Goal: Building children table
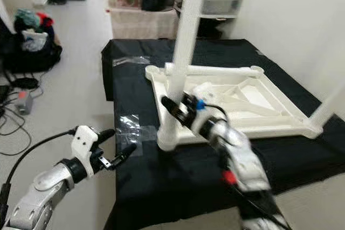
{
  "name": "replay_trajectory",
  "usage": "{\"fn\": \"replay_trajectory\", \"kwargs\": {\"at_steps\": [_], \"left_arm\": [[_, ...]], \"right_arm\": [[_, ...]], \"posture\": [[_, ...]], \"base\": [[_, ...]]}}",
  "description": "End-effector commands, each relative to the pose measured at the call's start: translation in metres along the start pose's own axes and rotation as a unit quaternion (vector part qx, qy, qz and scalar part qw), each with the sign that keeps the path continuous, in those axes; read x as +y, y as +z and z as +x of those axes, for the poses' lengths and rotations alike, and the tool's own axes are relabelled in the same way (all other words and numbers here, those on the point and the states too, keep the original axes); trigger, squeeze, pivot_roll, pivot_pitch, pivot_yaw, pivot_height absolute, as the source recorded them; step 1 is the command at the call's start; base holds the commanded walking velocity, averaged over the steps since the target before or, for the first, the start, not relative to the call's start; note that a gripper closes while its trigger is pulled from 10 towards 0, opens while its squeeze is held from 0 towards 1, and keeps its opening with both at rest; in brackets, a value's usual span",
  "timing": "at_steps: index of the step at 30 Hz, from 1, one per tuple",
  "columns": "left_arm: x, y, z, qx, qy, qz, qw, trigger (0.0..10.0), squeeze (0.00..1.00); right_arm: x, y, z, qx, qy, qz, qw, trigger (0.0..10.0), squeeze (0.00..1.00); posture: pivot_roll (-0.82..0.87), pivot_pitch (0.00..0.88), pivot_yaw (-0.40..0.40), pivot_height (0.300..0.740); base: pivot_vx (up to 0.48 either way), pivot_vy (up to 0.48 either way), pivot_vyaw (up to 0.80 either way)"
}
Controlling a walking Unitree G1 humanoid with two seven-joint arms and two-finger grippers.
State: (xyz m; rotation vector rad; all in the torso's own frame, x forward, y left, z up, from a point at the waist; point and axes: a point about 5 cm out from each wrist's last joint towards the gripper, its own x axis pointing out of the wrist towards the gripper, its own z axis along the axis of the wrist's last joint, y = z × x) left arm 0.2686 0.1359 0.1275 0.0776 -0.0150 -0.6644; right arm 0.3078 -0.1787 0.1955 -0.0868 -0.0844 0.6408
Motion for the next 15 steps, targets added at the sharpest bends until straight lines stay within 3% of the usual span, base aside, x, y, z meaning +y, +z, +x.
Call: {"fn": "replay_trajectory", "kwargs": {"at_steps": [1,3,4,5,6,7,9,12,14,15], "left_arm": [[-0.003,-0.004,0.000,0.010,-0.006,-0.004,1.000,10.0,0.00],[-0.003,-0.004,0.000,0.010,-0.007,-0.004,1.000,10.0,0.00],[-0.003,-0.005,0.000,0.010,-0.007,-0.005,1.000,10.0,0.00],[-0.003,-0.005,0.000,0.012,-0.007,-0.005,1.000,10.0,0.00],[-0.002,-0.006,-0.001,0.013,-0.007,-0.005,1.000,10.0,0.00],[-0.002,-0.007,-0.001,0.015,-0.008,-0.005,1.000,10.0,0.00],[-0.003,-0.008,-0.001,0.017,-0.010,-0.004,1.000,10.0,0.00],[-0.003,-0.008,0.000,0.017,-0.011,-0.004,1.000,10.0,0.00],[-0.002,-0.008,0.001,0.016,-0.011,-0.003,1.000,10.0,0.00],[-0.002,-0.007,0.002,0.016,-0.010,-0.002,1.000,10.0,0.00]], "right_arm": [[-0.014,-0.013,-0.021,0.057,-0.035,-0.011,0.998,0.0,0.00],[-0.015,-0.010,-0.027,0.058,-0.037,-0.012,0.998,0.0,0.00],[-0.006,-0.005,-0.036,0.062,-0.008,-0.005,0.998,0.0,0.00],[0.010,-0.005,-0.046,0.074,0.043,0.002,0.996,4.4,0.00],[0.023,-0.004,-0.054,0.085,0.082,0.009,0.993,4.4,0.00],[0.038,-0.010,-0.062,0.112,0.128,0.008,0.985,10.0,0.00],[0.051,-0.018,-0.069,0.139,0.165,0.005,0.976,10.0,0.00],[0.053,-0.020,-0.069,0.143,0.167,0.003,0.976,10.0,0.00],[0.050,-0.020,-0.061,0.124,0.138,0.029,0.982,10.0,0.00],[0.045,-0.020,-0.054,0.112,0.112,0.040,0.987,10.0,0.71]], "posture": [[0.07,0.000,-0.069,0.740],[0.07,0.000,-0.069,0.740],[0.07,0.000,-0.069,0.740],[0.06,0.000,-0.065,0.740],[0.06,0.000,-0.065,0.740],[0.06,0.000,-0.062,0.740],[0.06,0.000,-0.062,0.740],[0.06,0.000,-0.062,0.740],[0.07,0.000,-0.063,0.740],[0.07,0.000,-0.063,0.740]], "base": [[0.000,0.000,0.00],[0.000,0.000,0.00],[0.000,0.000,0.00],[0.000,0.000,0.00],[0.000,0.000,0.00],[0.000,0.000,0.00],[0.000,0.000,0.00],[0.000,0.000,0.00],[0.000,0.000,0.00],[0.000,0.000,0.00]]}}
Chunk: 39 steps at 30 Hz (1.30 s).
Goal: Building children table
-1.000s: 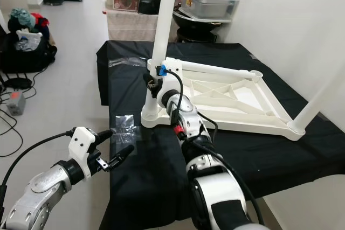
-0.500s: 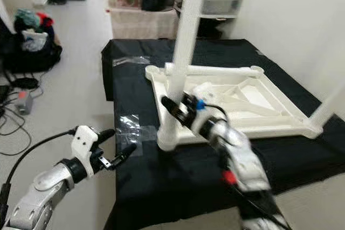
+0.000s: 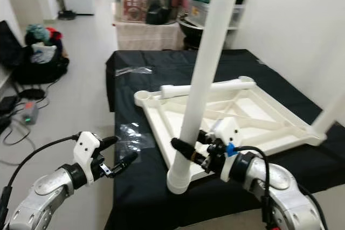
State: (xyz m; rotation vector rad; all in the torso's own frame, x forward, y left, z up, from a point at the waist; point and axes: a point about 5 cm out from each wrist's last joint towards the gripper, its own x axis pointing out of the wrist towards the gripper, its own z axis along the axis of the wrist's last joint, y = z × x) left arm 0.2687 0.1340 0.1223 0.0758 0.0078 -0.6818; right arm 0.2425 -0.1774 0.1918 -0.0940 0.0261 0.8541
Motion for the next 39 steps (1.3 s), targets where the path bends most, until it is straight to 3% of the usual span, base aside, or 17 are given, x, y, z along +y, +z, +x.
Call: {"fn": "replay_trajectory", "kwargs": {"at_steps": [1,2,4,10,15,21,22,23,28,36,37,38,39], "left_arm": [[0.000,-0.002,0.001,0.006,-0.001,0.003,1.000,10.0,0.00],[0.001,-0.002,0.001,0.006,-0.001,0.004,1.000,10.0,0.00],[0.002,-0.002,0.002,0.006,0.002,0.006,1.000,10.0,0.00],[0.003,-0.002,0.001,0.006,0.005,0.007,1.000,10.0,0.00],[0.004,-0.003,0.000,0.007,0.006,0.008,1.000,10.0,0.00],[0.002,-0.003,0.003,0.005,0.002,0.009,1.000,10.0,0.00],[0.002,-0.003,0.003,0.005,0.002,0.009,1.000,10.0,0.00],[0.002,-0.002,0.004,0.004,0.001,0.010,1.000,10.0,0.00],[0.002,-0.002,0.005,0.003,0.000,0.012,1.000,10.0,0.00],[0.004,-0.001,0.003,0.002,0.003,0.013,1.000,10.0,0.00],[0.004,-0.001,0.003,0.003,0.004,0.014,1.000,10.0,0.00],[0.004,-0.002,0.003,0.003,0.004,0.014,1.000,10.0,0.00],[0.004,-0.002,0.003,0.003,0.004,0.014,1.000,10.0,0.00]], "right_arm": [[-0.001,-0.023,0.006,0.049,-0.017,0.035,0.998,10.0,0.71],[-0.004,-0.022,0.008,0.042,-0.030,0.036,0.998,10.0,1.00],[-0.017,-0.017,0.017,0.018,-0.083,0.036,0.996,10.0,1.00],[-0.020,-0.013,0.017,0.007,-0.098,0.038,0.994,10.0,1.00],[-0.012,-0.008,0.011,0.010,-0.039,0.030,0.999,10.0,1.00],[-0.023,0.005,0.012,0.010,-0.025,0.000,1.000,10.0,1.00],[-0.027,0.008,0.015,0.007,-0.034,-0.009,0.999,10.0,0.35],[-0.032,0.013,0.021,-0.006,-0.039,-0.011,0.999,10.0,0.00],[-0.038,0.022,0.046,-0.042,-0.059,0.000,0.997,10.0,0.00],[-0.038,0.019,0.056,-0.050,-0.059,0.013,0.997,10.0,0.00],[-0.039,0.019,0.056,-0.051,-0.058,0.015,0.997,9.0,0.00],[-0.041,0.019,0.055,-0.053,-0.059,0.020,0.997,3.4,0.00],[-0.041,0.019,0.055,-0.053,-0.059,0.020,0.997,3.4,0.00]], "posture": [[0.07,0.000,-0.063,0.740],[0.07,0.000,-0.063,0.740],[0.08,0.000,-0.069,0.740],[0.09,0.000,-0.074,0.740],[0.08,0.000,-0.074,0.740],[0.08,0.000,-0.072,0.740],[0.08,0.000,-0.072,0.740],[0.09,0.000,-0.072,0.740],[0.10,0.000,-0.077,0.740],[0.12,0.000,-0.083,0.740],[0.11,0.000,-0.083,0.740],[0.11,0.000,-0.081,0.740],[0.11,0.000,-0.081,0.740]], "base": [[0.000,0.000,0.00],[0.000,0.000,0.00],[0.000,0.000,0.00],[0.000,0.000,0.00],[0.000,0.000,0.00],[0.000,0.000,0.00],[0.000,0.000,0.00],[0.000,0.000,0.00],[0.000,0.000,0.00],[0.000,0.000,0.00],[0.000,0.000,0.00],[0.000,0.000,0.00],[0.000,0.000,0.00]]}}
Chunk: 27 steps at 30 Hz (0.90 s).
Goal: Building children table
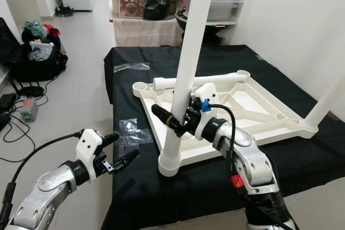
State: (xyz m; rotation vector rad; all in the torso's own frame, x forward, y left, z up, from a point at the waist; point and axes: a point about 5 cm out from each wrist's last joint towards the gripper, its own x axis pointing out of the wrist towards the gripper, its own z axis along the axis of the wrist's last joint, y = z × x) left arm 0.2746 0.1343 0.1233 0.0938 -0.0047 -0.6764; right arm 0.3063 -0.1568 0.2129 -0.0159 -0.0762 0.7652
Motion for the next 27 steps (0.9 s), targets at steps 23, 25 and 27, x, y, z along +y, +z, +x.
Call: {"fn": "replay_trajectory", "kwargs": {"at_steps": [23,25,27], "left_arm": [[-0.003,-0.007,0.001,0.011,-0.001,0.006,1.000,10.0,0.00],[-0.003,-0.007,0.001,0.011,-0.001,0.006,1.000,10.0,0.00],[-0.002,-0.007,0.002,0.012,0.000,0.007,1.000,10.0,0.00]], "right_arm": [[-0.039,-0.037,-0.027,0.075,-0.428,0.094,0.896,0.0,0.00],[-0.038,-0.037,-0.028,0.072,-0.440,0.099,0.890,0.0,0.00],[-0.028,-0.042,-0.026,0.076,-0.446,0.115,0.884,0.0,0.00]], "posture": [[0.09,0.000,-0.072,0.740],[0.09,0.000,-0.072,0.740],[0.09,0.000,-0.068,0.740]], "base": [[0.000,0.000,0.00],[0.000,0.000,0.00],[0.000,0.000,0.00]]}}
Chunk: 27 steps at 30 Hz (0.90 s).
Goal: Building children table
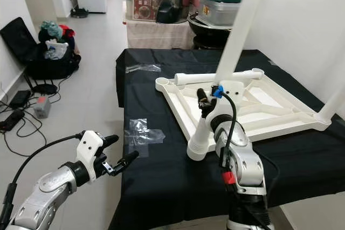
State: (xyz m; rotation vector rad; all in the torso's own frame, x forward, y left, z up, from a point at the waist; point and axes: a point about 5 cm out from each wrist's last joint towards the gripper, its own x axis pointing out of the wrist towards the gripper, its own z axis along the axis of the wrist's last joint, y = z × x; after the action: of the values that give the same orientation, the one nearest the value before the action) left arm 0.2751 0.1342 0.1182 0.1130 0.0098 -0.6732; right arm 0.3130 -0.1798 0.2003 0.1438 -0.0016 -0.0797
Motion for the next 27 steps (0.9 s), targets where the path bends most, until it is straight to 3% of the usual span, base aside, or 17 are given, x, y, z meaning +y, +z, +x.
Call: {"fn": "replay_trajectory", "kwargs": {"at_steps": [1,2,4,5,10,11,12,13,16,17,19,22,26,27], "left_arm": [[-0.001,-0.002,0.001,0.004,-0.001,0.002,1.000,10.0,0.00],[0.000,-0.003,0.002,0.005,-0.001,0.003,1.000,10.0,0.00],[0.000,-0.003,0.002,0.005,-0.001,0.003,1.000,10.0,0.00],[-0.001,-0.003,0.003,0.005,-0.003,0.003,1.000,10.0,0.00],[-0.001,-0.003,0.003,0.005,-0.004,0.002,1.000,10.0,0.00],[-0.001,-0.003,0.003,0.005,-0.004,0.001,1.000,10.0,0.00],[-0.001,-0.003,0.003,0.005,-0.004,0.001,1.000,10.0,0.00],[-0.002,-0.003,0.003,0.005,-0.005,0.000,1.000,10.0,0.00],[-0.002,-0.003,0.003,0.004,-0.006,-0.001,1.000,10.0,0.00],[-0.002,-0.003,0.003,0.004,-0.006,-0.001,1.000,10.0,0.00],[-0.003,-0.003,0.004,0.004,-0.006,0.000,1.000,10.0,0.00],[-0.002,-0.003,0.004,0.004,-0.005,0.001,1.000,10.0,0.00],[-0.002,-0.003,0.003,0.004,-0.002,0.002,1.000,10.0,0.00],[-0.001,-0.003,0.003,0.004,-0.001,0.003,1.000,10.0,0.00]], "right_arm": [[-0.007,-0.035,-0.007,0.088,-0.034,0.022,0.995,0.0,0.00],[0.017,-0.037,-0.014,0.083,0.018,0.040,0.996,10.0,0.00],[0.017,-0.037,-0.014,0.083,0.018,0.040,0.996,10.0,0.00],[0.029,-0.028,-0.015,0.056,0.061,0.049,0.995,10.0,1.00],[0.043,-0.012,-0.014,0.036,0.131,0.065,0.989,10.0,1.00],[0.050,-0.002,-0.015,0.021,0.195,0.059,0.979,10.0,0.00],[0.050,-0.002,-0.015,0.021,0.195,0.059,0.979,10.0,0.00],[0.055,0.006,-0.019,0.009,0.268,0.045,0.962,10.0,0.00],[0.061,0.017,-0.039,0.003,0.445,-0.029,0.895,10.0,0.00],[0.061,0.017,-0.039,0.003,0.445,-0.029,0.895,10.0,0.00],[0.060,0.017,-0.044,0.011,0.488,-0.063,0.870,10.0,0.00],[0.059,0.016,-0.039,0.015,0.496,-0.090,0.864,10.0,0.00],[0.060,0.014,-0.027,0.022,0.481,-0.096,0.871,10.0,0.00],[0.060,0.013,-0.021,0.023,0.469,-0.098,0.877,5.5,0.00]], "posture": [[0.09,0.000,-0.067,0.740],[0.09,0.000,-0.065,0.740],[0.09,0.000,-0.065,0.740],[0.09,0.000,-0.064,0.740],[0.09,0.000,-0.067,0.740],[0.09,0.000,-0.069,0.740],[0.09,0.000,-0.069,0.740],[0.08,0.000,-0.069,0.740],[0.09,0.000,-0.077,0.740],[0.09,0.000,-0.077,0.740],[0.09,0.000,-0.081,0.740],[0.10,0.000,-0.086,0.740],[0.11,0.000,-0.091,0.740],[0.11,0.000,-0.095,0.740]], "base": [[0.000,0.000,0.00],[0.000,0.000,0.00],[0.000,0.000,0.00],[0.000,0.000,0.00],[0.000,0.000,0.00],[0.000,0.000,0.00],[0.000,0.000,0.00],[0.000,0.000,0.00],[0.000,0.000,0.00],[0.000,0.000,0.00],[0.000,0.000,0.00],[0.000,0.000,0.00],[0.000,0.000,0.00],[0.000,0.000,0.00]]}}
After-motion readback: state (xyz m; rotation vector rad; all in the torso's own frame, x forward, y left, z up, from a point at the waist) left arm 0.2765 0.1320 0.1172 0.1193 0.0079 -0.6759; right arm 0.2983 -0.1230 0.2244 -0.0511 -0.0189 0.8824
